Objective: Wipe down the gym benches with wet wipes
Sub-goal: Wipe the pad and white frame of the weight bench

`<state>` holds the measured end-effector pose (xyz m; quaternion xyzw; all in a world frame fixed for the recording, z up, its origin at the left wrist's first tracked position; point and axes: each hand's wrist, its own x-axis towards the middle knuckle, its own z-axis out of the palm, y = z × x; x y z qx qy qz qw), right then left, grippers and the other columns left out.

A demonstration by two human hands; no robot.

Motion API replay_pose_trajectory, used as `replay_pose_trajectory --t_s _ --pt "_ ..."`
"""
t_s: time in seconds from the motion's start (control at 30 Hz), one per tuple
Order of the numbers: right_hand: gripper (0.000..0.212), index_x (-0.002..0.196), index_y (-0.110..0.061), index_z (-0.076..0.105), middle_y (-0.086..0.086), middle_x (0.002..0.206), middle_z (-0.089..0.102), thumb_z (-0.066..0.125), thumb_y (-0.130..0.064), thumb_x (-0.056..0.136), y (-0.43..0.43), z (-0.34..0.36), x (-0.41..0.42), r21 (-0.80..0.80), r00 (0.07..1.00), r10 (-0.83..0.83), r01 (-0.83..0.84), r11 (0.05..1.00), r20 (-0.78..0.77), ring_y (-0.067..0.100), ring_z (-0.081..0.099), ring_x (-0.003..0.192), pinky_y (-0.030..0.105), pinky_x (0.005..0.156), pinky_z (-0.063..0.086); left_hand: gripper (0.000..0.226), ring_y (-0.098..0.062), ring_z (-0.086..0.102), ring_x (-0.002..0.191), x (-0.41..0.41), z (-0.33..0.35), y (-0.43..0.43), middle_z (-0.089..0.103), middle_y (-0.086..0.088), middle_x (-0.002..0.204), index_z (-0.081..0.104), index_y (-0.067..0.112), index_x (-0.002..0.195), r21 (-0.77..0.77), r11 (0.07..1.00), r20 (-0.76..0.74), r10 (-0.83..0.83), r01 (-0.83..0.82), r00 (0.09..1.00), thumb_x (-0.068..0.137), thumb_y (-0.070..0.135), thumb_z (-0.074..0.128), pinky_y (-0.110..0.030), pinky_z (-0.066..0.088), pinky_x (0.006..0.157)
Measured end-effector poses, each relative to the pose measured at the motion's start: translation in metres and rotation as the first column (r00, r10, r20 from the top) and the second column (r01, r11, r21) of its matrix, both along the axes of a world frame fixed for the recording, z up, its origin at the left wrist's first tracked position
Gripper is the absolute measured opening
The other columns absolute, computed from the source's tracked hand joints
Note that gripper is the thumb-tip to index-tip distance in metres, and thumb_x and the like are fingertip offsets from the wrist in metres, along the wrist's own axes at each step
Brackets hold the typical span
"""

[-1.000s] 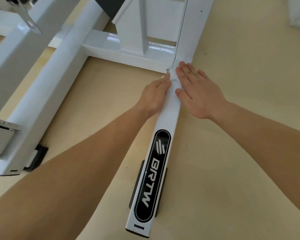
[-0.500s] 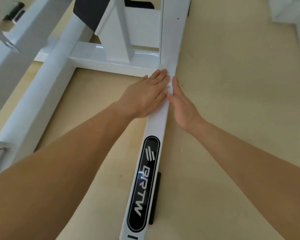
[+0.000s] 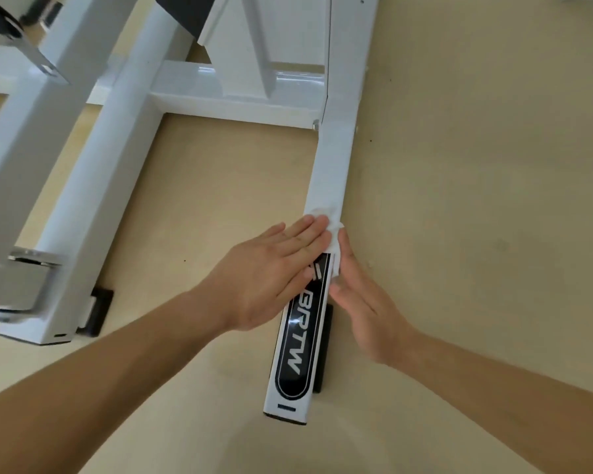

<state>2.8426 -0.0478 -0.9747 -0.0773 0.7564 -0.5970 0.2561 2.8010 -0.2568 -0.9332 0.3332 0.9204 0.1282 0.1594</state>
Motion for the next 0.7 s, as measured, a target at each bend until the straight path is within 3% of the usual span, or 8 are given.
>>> replay_pose_trajectory --t_s 0.2,0.33,0.47,0.63,0.7 --pt "0.077 0.153 -0.024 -0.025 -0.011 0.166 -0.019 0.028 -0.042 0.099 -0.013 0.001 0.062 0.140 0.987 0.111 -0.094 0.986 -0.119 0.002 -0.011 0.152 0.038 0.127 0.007 0.057 -0.012 0.001 0.155 0.062 0.001 -0.017 0.007 0.000 0.168 0.016 0.015 0.160 -0.043 0.998 -0.043 -0.044 0.042 0.998 0.108 0.037 0.016 -0.040 0.017 0.125" --pt "0.073 0.142 -0.033 -0.034 -0.010 0.162 -0.030 0.019 -0.056 0.098 -0.016 0.009 0.095 0.250 0.970 0.195 -0.155 0.956 -0.145 -0.001 -0.020 0.149 0.024 0.124 -0.001 0.056 -0.016 0.007 0.155 0.104 -0.002 -0.026 0.012 -0.002 0.168 0.019 0.013 0.160 -0.043 0.998 -0.053 -0.058 0.056 0.997 0.108 0.035 0.019 -0.043 0.023 0.124" --pt "0.074 0.140 -0.031 -0.037 -0.016 0.155 -0.038 0.019 -0.056 0.097 -0.017 0.016 0.119 0.280 0.954 0.262 -0.214 0.936 -0.145 -0.005 -0.023 0.147 0.011 0.118 -0.006 0.056 -0.015 0.007 0.155 0.133 0.000 -0.032 0.013 -0.003 0.168 0.020 0.013 0.160 -0.043 0.997 -0.049 -0.066 0.063 0.997 0.108 0.034 0.023 -0.042 0.023 0.124" --pt "0.081 0.143 -0.020 -0.039 -0.005 0.158 -0.039 0.005 -0.068 0.095 -0.007 0.018 0.138 0.492 0.876 0.444 -0.307 0.815 -0.188 -0.002 -0.027 0.147 0.015 0.119 -0.010 0.057 -0.015 0.004 0.155 0.161 0.002 -0.037 0.009 -0.002 0.168 0.015 0.014 0.160 -0.069 0.995 -0.056 -0.077 0.073 0.995 0.109 0.037 0.022 -0.039 0.018 0.125" --pt "0.078 0.142 -0.022 -0.039 -0.003 0.158 -0.039 0.004 -0.067 0.094 -0.006 0.021 0.134 0.519 0.878 0.446 -0.302 0.800 -0.176 -0.003 -0.028 0.145 0.015 0.119 -0.010 0.057 -0.015 0.004 0.155 0.162 0.001 -0.036 0.010 -0.003 0.168 0.015 0.014 0.160 -0.067 0.995 -0.061 -0.073 0.069 0.995 0.109 0.038 0.020 -0.039 0.017 0.125"
